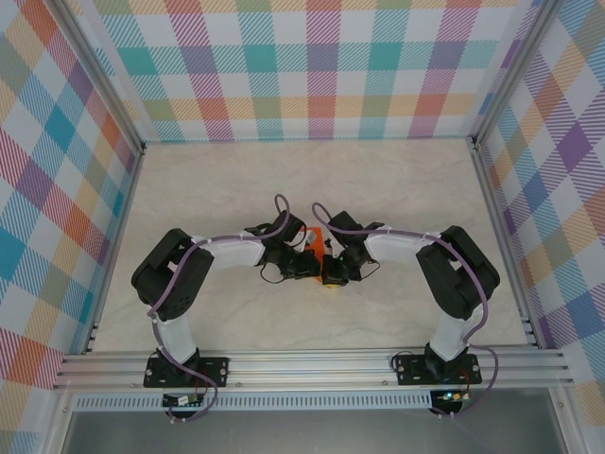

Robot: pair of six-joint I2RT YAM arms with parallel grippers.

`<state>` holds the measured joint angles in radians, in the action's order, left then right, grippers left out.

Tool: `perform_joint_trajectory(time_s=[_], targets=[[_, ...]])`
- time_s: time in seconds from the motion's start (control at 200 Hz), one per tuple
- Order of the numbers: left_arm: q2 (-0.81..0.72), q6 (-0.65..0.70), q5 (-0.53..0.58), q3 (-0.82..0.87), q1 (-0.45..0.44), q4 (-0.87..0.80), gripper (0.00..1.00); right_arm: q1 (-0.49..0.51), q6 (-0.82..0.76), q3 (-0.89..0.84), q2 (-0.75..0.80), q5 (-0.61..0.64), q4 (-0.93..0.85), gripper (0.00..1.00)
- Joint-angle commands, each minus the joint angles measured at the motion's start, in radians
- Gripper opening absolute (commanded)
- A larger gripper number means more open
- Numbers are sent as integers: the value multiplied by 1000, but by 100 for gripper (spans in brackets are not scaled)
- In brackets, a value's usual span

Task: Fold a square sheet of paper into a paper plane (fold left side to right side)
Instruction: Third fold the triangle at the center of the table.

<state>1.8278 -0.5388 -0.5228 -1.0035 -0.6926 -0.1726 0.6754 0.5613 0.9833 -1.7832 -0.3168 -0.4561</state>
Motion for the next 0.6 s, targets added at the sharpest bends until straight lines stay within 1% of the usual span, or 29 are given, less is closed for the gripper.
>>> perform_joint_trajectory(time_s=[0.0,0.155,0.405,0.595], targets=[[28,-11,-12,-25,-12,22,12,3,4,-44,-33,71,-84,0],[49,-8,17,-28,-11,26,12,3,0,-42,-35,76,-92,0],[92,-2,97,-41,-7,-10,11,3,-8,-41,-35,96,-116,0],[93,16,151,-36,24,-49,11,3,-12,-44,-33,102,-123,0]])
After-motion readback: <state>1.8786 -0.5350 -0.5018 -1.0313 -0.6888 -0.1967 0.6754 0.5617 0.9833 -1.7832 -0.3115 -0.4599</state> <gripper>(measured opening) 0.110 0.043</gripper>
